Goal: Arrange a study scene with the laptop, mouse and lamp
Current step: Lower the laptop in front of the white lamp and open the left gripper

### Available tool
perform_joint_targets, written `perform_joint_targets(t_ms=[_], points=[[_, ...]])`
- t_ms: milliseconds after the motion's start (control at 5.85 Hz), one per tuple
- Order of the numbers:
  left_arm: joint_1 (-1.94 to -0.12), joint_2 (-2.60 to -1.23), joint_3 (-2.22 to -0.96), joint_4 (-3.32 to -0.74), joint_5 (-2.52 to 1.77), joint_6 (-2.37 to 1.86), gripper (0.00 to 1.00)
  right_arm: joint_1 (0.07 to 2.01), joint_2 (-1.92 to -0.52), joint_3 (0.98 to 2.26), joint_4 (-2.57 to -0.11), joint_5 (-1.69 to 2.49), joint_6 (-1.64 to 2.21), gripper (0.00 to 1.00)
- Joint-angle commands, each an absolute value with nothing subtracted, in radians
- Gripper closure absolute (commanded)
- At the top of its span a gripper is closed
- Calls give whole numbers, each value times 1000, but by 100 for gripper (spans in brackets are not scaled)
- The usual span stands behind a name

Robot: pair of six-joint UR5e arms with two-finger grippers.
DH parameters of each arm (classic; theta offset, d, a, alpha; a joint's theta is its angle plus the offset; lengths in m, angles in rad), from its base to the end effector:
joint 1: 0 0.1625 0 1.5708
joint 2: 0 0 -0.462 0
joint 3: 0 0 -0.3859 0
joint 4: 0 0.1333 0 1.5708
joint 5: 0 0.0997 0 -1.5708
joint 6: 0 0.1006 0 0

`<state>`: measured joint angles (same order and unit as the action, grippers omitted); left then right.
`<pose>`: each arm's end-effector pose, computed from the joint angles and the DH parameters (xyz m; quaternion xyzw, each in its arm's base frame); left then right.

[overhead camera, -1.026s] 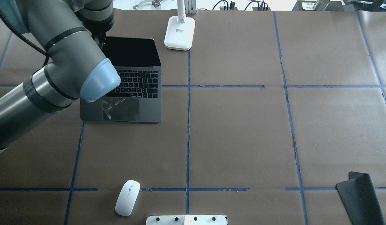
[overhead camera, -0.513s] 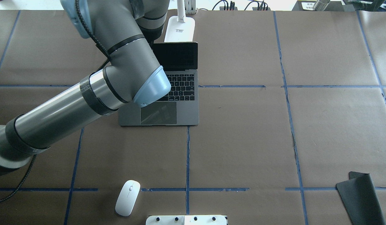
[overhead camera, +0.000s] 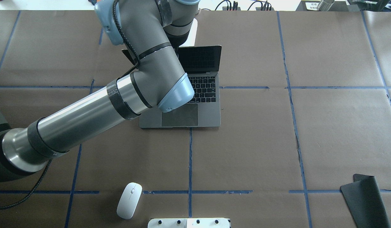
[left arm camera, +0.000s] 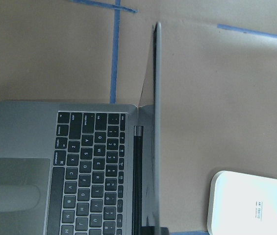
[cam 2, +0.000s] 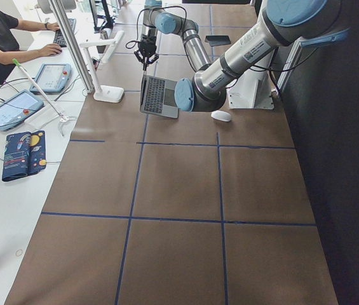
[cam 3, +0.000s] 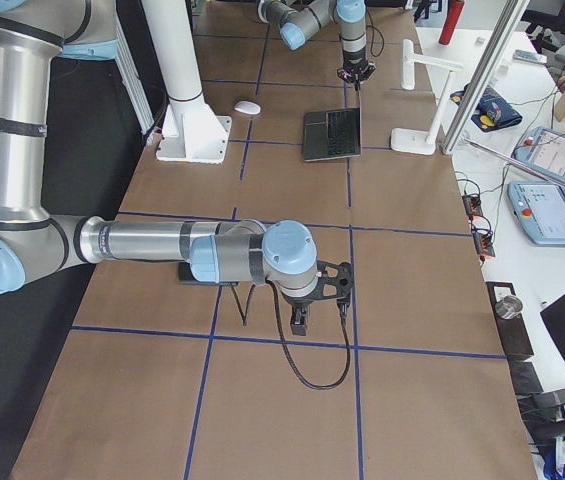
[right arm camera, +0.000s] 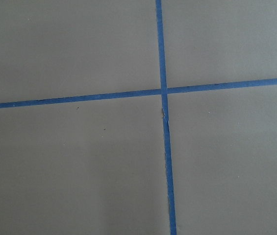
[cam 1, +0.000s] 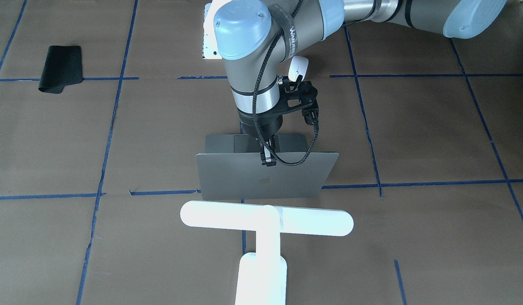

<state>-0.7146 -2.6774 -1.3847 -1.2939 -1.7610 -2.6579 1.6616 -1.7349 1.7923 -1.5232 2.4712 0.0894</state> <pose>0.5187 -0.6013 0.0814 -0.1468 0.2927 -0.7216 0.6099 0.0919 -0.4088 0.6479 0.0475 -0.4345 0.0582 0.8975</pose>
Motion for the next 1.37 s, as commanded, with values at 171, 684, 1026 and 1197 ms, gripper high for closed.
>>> perform_joint_targets(t_ms=[171,684,1026,1197], points=[[-706,-2684,-1347,-1333,-1761,-2660,75,1663,-1735,1793,-1523,2471,91,0],[-710,-2678,-1399,-1319,-1764,-2591,0,1663,-1730,1793,-1525,2473,95,0],[-713,-2590,-1565,-1280,-1763,-2506,0,1663,-1735,1799,-1523,2482,94,0],[-713,-2532,-1671,-1234,-1778,-2415,0,1663,-1735,1813,-1523,2476,104,0]])
